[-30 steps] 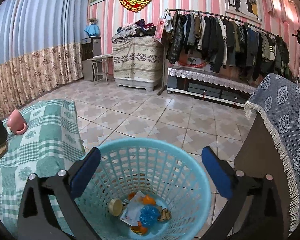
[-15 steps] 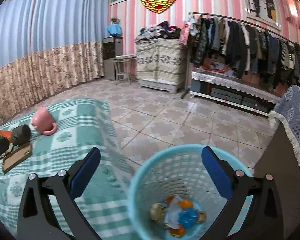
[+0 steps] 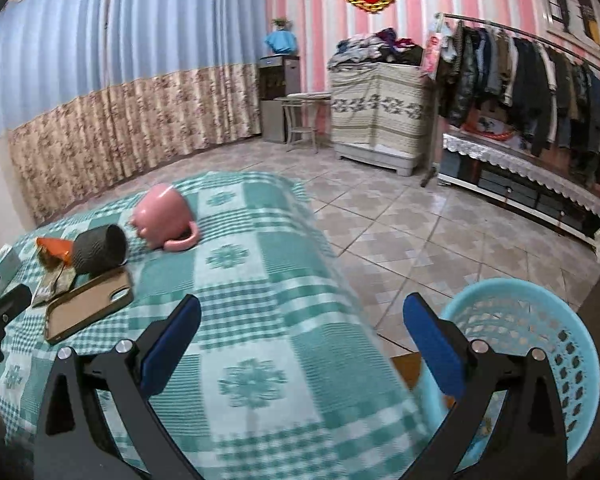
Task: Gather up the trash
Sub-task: 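Move both tools back over the bedspread, then grasp the brown crumpled paper with the left gripper and lift it, then grasp the black ribbed cup with the right gripper while the left gripper holds the paper, then carry the brown paper and black cup over the blue basket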
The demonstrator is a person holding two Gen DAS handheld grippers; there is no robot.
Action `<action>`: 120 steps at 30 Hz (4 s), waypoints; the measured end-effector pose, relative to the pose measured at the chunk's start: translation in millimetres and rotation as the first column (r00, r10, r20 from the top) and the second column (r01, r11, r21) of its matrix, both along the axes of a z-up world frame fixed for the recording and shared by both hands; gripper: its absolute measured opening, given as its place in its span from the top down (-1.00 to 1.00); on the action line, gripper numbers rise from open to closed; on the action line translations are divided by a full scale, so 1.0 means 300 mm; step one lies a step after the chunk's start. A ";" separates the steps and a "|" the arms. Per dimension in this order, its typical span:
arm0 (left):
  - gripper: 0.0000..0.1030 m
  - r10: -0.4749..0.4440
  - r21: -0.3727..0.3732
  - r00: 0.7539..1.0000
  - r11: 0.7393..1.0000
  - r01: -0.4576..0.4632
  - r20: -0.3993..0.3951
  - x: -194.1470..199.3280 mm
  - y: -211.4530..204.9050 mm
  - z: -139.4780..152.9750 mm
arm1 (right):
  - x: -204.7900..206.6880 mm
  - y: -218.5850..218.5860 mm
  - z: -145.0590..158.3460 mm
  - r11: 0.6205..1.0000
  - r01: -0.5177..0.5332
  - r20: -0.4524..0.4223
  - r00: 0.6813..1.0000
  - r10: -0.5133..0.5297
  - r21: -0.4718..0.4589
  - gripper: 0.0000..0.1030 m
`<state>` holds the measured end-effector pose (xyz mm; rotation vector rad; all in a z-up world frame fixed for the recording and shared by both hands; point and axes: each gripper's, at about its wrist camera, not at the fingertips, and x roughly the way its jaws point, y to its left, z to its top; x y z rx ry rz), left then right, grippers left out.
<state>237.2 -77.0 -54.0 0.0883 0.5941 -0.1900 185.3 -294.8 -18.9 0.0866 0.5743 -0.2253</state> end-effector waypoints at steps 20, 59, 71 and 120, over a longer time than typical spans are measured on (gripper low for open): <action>-0.89 0.228 -0.004 0.960 0.973 -0.232 -0.160 0.278 0.361 -0.127 | 0.141 0.217 -0.132 0.988 -0.135 -0.119 0.985 0.125 -0.080 -0.92; 0.16 0.273 -0.031 0.958 0.960 -0.277 -0.092 0.288 0.555 -0.039 | 0.360 0.465 -0.087 0.976 -0.204 -0.124 0.969 0.212 0.073 -0.92; 0.16 0.336 -0.070 0.940 0.938 -0.339 -0.056 0.312 0.664 -0.006 | 0.587 0.715 -0.147 0.970 -0.241 -0.204 0.949 0.242 0.032 -0.92; 0.16 -0.105 -0.096 0.992 0.990 0.098 -0.067 0.150 -0.218 0.028 | -0.211 -0.341 0.089 0.993 0.105 -0.021 0.994 -0.104 0.050 -0.32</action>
